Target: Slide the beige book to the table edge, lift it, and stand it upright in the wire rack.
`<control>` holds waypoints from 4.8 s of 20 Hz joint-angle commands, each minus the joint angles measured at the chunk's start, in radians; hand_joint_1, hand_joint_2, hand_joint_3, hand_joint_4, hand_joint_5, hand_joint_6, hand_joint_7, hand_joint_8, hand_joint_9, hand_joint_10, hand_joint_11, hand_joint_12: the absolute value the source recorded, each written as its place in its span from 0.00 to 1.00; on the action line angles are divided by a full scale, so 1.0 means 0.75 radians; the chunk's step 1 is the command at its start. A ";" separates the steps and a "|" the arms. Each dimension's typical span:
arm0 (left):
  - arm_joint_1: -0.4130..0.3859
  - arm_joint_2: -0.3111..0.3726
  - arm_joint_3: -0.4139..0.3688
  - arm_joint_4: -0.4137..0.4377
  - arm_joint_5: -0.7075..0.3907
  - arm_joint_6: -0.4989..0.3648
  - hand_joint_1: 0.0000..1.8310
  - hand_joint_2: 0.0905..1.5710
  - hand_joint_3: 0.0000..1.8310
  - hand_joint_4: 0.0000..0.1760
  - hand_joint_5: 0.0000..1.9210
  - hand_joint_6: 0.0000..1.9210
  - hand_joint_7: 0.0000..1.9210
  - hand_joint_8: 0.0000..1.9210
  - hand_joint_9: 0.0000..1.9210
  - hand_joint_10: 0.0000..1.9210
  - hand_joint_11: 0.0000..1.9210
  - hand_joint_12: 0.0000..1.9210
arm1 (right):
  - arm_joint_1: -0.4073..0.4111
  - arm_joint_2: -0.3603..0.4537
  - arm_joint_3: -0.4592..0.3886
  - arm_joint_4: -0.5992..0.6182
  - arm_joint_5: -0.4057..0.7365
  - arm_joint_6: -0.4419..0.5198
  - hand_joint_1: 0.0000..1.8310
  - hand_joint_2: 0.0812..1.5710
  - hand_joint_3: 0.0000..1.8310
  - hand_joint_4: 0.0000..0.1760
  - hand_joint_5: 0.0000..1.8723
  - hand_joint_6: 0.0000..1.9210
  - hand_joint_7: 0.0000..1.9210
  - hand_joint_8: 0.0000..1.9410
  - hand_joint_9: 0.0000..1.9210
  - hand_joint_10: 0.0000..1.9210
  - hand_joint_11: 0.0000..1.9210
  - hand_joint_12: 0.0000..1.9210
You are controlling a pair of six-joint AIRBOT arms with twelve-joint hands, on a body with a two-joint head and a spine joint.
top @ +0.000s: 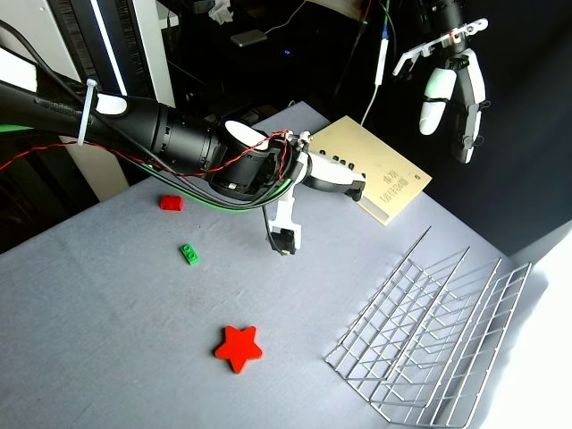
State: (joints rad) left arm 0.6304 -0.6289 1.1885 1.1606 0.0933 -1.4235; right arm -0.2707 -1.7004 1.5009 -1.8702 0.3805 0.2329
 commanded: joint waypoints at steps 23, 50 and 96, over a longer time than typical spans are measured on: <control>0.010 0.004 0.027 -0.014 0.078 -0.013 0.38 0.67 0.00 0.00 0.13 0.00 0.14 0.00 0.14 0.00 0.00 0.44 | 0.013 -0.076 0.058 0.046 -0.030 -0.021 0.08 0.65 0.00 0.00 0.12 0.00 0.14 0.00 0.15 0.00 0.00 0.43; 0.105 -0.051 0.021 -0.066 0.241 0.021 0.36 0.66 0.00 0.00 0.13 0.00 0.14 0.00 0.15 0.00 0.00 0.45 | 0.014 -0.127 0.098 0.046 -0.066 -0.034 0.08 0.65 0.00 0.00 0.13 0.00 0.15 0.00 0.16 0.00 0.00 0.45; 0.320 -0.131 -0.009 -0.346 0.360 -0.031 0.42 0.63 0.00 0.00 0.12 0.00 0.14 0.00 0.14 0.00 0.00 0.37 | -0.019 -0.097 0.138 0.249 -0.047 -0.244 0.05 0.66 0.00 0.00 0.13 0.00 0.15 0.00 0.16 0.00 0.00 0.46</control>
State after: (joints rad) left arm 0.8715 -0.7338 1.1812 0.8875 0.3332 -1.4414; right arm -0.2886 -1.7775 1.6089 -1.7142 0.3416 0.0502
